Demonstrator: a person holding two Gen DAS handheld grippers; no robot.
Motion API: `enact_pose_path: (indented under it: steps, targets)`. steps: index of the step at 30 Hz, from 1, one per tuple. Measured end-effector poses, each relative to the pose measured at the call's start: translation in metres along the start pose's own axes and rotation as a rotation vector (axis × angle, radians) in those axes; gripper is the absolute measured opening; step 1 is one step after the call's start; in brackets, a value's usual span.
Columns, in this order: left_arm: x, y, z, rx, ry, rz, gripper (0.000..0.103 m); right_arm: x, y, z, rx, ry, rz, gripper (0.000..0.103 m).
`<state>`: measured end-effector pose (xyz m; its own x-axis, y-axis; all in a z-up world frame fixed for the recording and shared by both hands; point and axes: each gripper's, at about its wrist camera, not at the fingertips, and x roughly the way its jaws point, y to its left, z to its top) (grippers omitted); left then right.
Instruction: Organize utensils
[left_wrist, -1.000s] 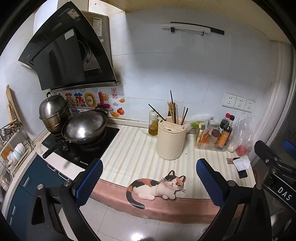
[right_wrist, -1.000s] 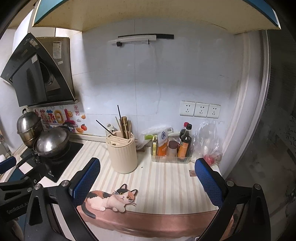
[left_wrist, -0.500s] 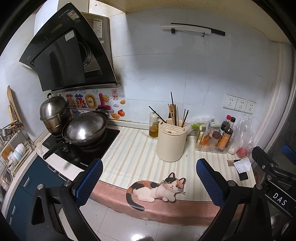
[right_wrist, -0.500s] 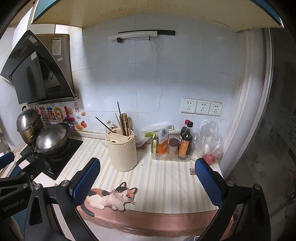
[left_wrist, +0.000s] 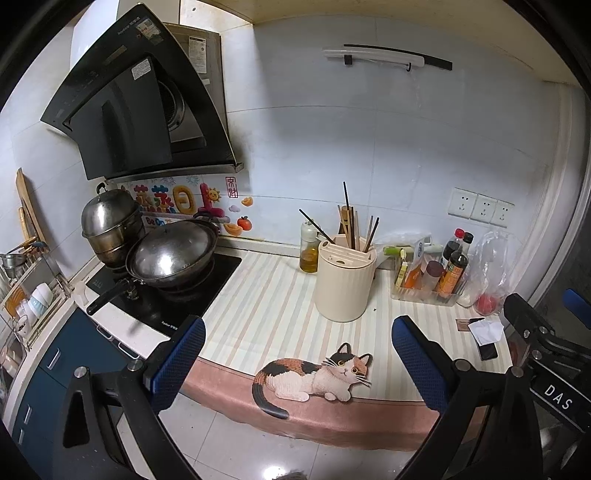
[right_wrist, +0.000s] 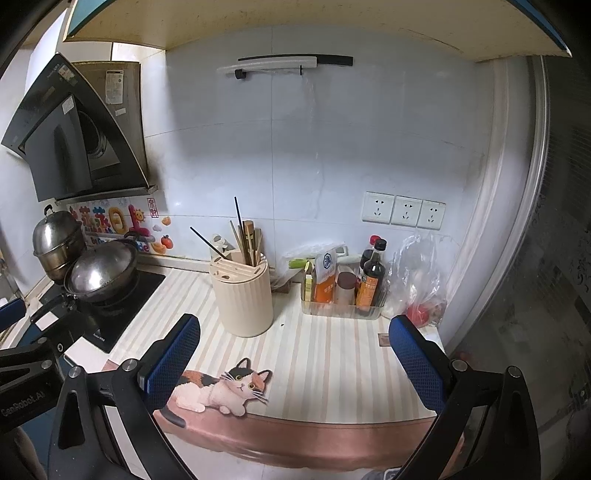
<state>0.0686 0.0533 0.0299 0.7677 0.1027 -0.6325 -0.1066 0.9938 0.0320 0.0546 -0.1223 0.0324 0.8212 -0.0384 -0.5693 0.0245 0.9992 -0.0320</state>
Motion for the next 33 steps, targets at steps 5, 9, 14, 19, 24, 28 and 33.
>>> enact_pose_path:
  steps: [5, 9, 14, 19, 24, 28, 33]
  targets:
    - [0.002, 0.000, 0.000, -0.005, 0.003, 0.004, 0.103, 0.001, -0.001, 0.000, 0.000, 0.002, 0.000, 0.103]
    - [0.003, 0.001, -0.001, -0.008, 0.003, 0.008, 0.103, 0.002, 0.000, 0.000, -0.002, 0.004, -0.002, 0.103]
    - [0.005, 0.001, 0.000, -0.013, 0.003, 0.008, 0.103, 0.004, 0.004, -0.001, -0.012, 0.007, 0.004, 0.103]
    - [0.006, 0.001, 0.000, -0.016, 0.003, 0.007, 0.103, 0.005, 0.007, 0.000, -0.021, 0.005, 0.007, 0.103]
    - [0.007, -0.001, 0.001, -0.019, 0.002, 0.009, 0.103, 0.005, 0.008, 0.001, -0.021, 0.005, 0.007, 0.103]
    - [0.007, 0.000, 0.001, -0.018, 0.002, 0.008, 0.103, 0.005, 0.009, 0.001, -0.022, 0.007, 0.009, 0.103]
    - [0.007, 0.001, 0.001, -0.019, 0.003, 0.009, 0.103, 0.006, 0.009, 0.002, -0.023, 0.007, 0.010, 0.103]
